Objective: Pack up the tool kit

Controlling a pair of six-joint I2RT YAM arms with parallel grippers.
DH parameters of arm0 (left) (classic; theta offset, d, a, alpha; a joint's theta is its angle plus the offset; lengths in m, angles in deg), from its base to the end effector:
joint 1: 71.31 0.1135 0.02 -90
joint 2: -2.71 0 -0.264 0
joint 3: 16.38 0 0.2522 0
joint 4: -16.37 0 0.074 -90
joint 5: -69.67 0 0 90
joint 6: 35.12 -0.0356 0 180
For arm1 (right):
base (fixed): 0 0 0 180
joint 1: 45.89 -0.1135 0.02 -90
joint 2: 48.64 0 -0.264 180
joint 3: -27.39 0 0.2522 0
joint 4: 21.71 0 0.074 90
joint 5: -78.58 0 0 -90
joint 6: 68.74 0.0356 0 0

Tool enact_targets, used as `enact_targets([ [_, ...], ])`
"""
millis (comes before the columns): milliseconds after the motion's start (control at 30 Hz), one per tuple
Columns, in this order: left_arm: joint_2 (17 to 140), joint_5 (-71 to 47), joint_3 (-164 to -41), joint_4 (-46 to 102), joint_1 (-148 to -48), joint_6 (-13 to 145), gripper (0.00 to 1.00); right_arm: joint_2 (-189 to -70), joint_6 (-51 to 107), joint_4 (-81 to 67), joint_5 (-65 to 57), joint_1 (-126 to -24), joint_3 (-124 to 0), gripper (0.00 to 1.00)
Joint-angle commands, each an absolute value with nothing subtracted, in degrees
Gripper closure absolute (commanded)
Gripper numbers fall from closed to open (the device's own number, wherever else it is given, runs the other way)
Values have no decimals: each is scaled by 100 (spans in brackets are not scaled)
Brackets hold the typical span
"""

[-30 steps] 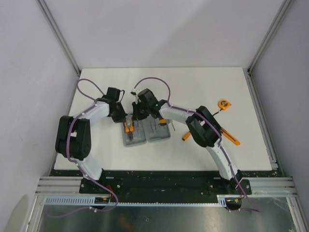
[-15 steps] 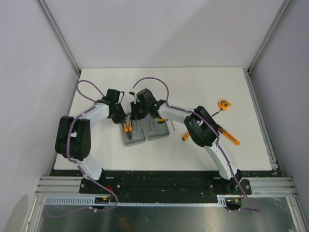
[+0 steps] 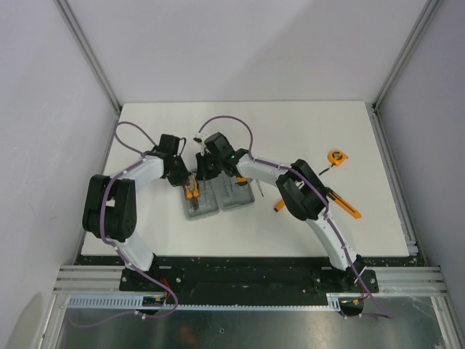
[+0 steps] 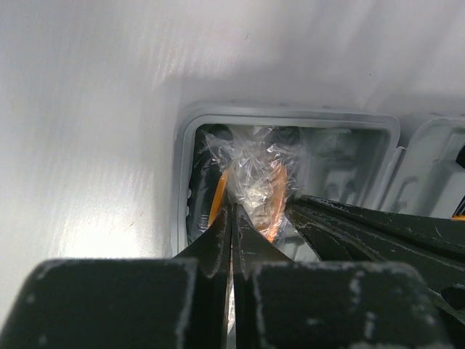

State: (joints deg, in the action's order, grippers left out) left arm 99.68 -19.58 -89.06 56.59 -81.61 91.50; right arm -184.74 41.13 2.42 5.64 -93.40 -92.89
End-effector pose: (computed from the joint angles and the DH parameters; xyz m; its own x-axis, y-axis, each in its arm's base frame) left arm 0.3237 -0.0593 0.1729 -0.8228 -0.4567 -0.3384 -0.3818 0.8851 -0.2662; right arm 0.3541 0.4021 0.1584 -0.6991 -0.2822 -0.6569 -0.6584 0.6123 0.4377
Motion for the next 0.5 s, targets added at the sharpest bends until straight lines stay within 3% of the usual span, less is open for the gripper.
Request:
enact_targets([
  [0,10160,-2077,-8622,5957,-8124,9158,100,-19062,3979,1228,215,-9423,-9219,93],
  [167,9923,-2077,-8792,5952,-8123,9121,99,-18856,4018,1259,171,-9416,-9319,89],
  [467,9086,-2098,-9154,6007,-8107,9138,84,-18192,4148,1188,7,-9405,-9710,71],
])
